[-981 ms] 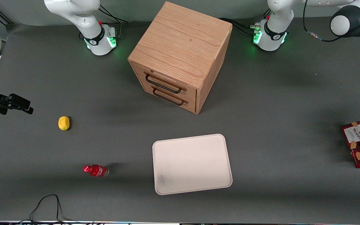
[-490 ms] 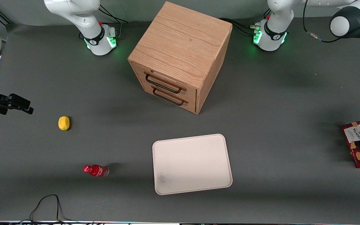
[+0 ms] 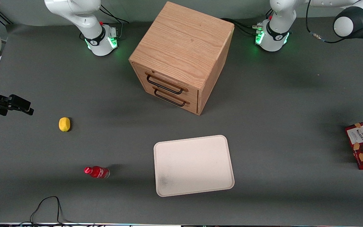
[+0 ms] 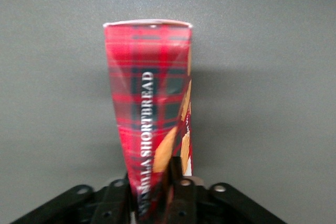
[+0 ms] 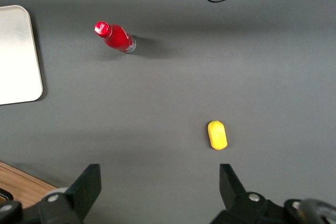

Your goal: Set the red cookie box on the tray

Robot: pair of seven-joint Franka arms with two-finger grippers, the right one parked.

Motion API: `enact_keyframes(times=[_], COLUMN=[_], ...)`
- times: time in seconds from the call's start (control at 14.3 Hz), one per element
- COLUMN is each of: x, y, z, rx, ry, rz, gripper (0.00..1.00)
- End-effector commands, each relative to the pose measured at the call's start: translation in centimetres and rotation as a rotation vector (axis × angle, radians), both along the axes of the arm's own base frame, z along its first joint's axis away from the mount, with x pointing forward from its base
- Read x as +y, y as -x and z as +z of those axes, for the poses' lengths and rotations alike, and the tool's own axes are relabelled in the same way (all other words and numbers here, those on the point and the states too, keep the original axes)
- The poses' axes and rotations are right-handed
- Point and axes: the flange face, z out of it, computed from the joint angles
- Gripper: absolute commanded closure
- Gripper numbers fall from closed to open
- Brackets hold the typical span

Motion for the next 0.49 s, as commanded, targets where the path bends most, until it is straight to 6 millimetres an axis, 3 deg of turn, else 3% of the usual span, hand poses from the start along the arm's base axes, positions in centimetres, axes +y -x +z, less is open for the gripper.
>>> enact_keyframes(times=[0.0, 0.42], x=[0.2, -0.5], y=[0.1, 0.0], z=[0.0, 1.1], rx=[-0.013, 0.000], ry=[0.005, 0.013], rz=[-0.018, -0.025], gripper=[1.00, 1.00])
